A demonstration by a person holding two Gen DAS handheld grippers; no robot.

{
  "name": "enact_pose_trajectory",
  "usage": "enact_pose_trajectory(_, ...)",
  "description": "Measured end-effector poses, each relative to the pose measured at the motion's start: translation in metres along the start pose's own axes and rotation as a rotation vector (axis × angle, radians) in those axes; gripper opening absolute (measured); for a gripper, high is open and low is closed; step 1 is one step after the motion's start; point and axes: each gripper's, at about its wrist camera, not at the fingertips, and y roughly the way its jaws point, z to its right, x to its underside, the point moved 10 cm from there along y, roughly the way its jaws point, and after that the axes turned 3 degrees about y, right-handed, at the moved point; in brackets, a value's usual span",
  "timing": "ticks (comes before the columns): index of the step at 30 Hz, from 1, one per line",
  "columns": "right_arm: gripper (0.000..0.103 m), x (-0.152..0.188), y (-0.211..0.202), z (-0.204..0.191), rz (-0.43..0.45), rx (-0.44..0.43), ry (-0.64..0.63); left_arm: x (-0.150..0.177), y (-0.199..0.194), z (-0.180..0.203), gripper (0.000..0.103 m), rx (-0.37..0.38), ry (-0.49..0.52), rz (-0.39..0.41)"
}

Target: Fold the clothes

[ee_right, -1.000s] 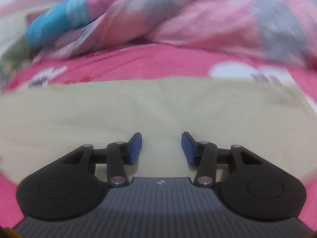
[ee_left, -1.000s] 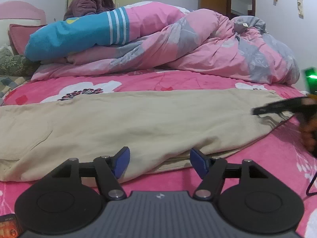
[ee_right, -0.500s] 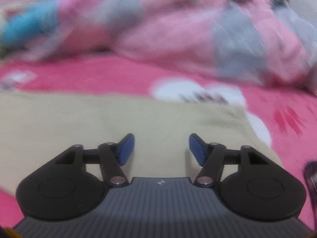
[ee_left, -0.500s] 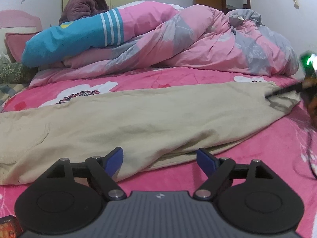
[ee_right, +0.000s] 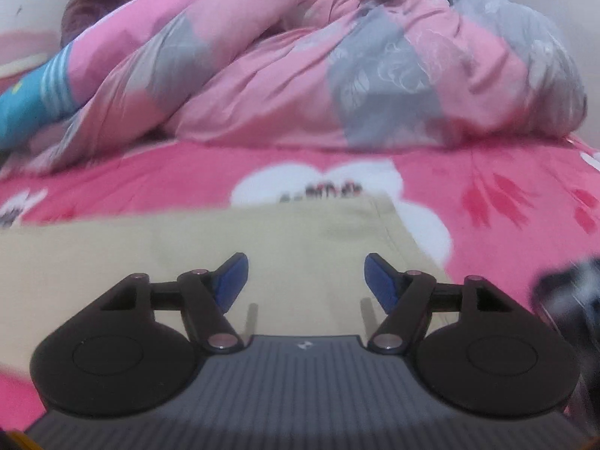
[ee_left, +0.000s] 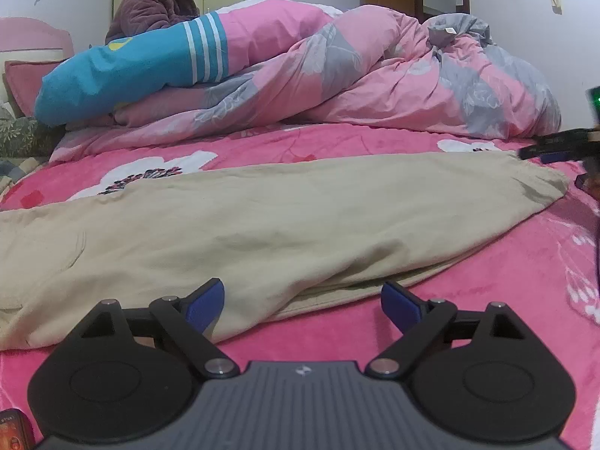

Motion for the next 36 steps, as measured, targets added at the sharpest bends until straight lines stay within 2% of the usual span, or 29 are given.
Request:
enact_pose_trajectory(2, 0.074, 0.012, 0.029, 0.013, -0.06, 0.072, 0.006, 0.0, 0.0, 0.001, 0.092, -0.001, 0.002, -0.001)
enact_pose_trajectory(3, 0.075, 0.021, 0.033, 0.02, -0.07, 0.081, 0.027, 0.001, 0.0, 0.001, 0.093, 0.002, 0.001, -0.002)
enact_pose_trajectory(5, 0.076, 0.026, 0.016, 0.024, -0.015, 0.036, 0.082, 0.0, 0.0, 0.001, 0.094, 0.006, 0.0, -0.003)
enact_pose_trajectory(8, 0.077, 0.046, -0.017, 0.027, -0.014, -0.003, 0.122, 0.0, 0.002, 0.001, 0.095, 0.006, 0.003, -0.008)
enact_pose_trajectory(9, 0.082, 0.054, -0.029, 0.026, -0.027, -0.011, 0.121, -0.001, 0.001, 0.001, 0.095, 0.003, 0.003, -0.007)
enact_pose_trajectory(12, 0.084, 0.07, -0.058, 0.021, -0.077, 0.02, 0.126, -0.005, -0.006, 0.001, 0.095, -0.001, -0.011, 0.007)
enact_pose_trajectory(14, 0.084, 0.066, -0.075, 0.001, -0.071, -0.01, 0.126, -0.008, -0.01, 0.001, 0.095, -0.004, -0.019, 0.016)
enact_pose_trajectory(17, 0.084, 0.048, -0.086, -0.042, -0.022, -0.112, 0.131, -0.016, -0.018, 0.001, 0.095, -0.005, -0.038, 0.04)
enact_pose_trajectory(22, 0.086, 0.028, -0.062, -0.122, -0.026, -0.211, 0.074, -0.034, -0.032, 0.003, 0.095, 0.029, -0.082, 0.098)
enact_pose_trajectory(26, 0.088, 0.058, -0.014, -0.159, -0.125, -0.207, 0.048, -0.04, -0.02, -0.002, 0.096, 0.021, -0.114, 0.124)
enact_pose_trajectory(27, 0.091, 0.069, -0.007, -0.163, -0.138, -0.191, 0.012, -0.035, -0.01, -0.005, 0.097, 0.012, -0.132, 0.1)
enact_pose_trajectory(29, 0.094, 0.083, -0.011, -0.174, -0.091, -0.155, -0.093, -0.018, 0.013, -0.01, 0.096, 0.001, -0.178, 0.005)
enact_pose_trajectory(30, 0.095, 0.084, -0.016, -0.176, -0.107, -0.149, -0.101, -0.013, 0.018, -0.011, 0.096, -0.002, -0.191, -0.019)
enact_pose_trajectory(32, 0.097, 0.09, -0.027, -0.176, -0.128, -0.157, -0.101, -0.013, 0.017, -0.01, 0.096, -0.003, -0.195, -0.013)
enact_pose_trajectory(36, 0.098, 0.101, -0.043, -0.173, -0.114, -0.169, -0.132, -0.011, 0.015, -0.007, 0.097, -0.01, -0.19, -0.009)
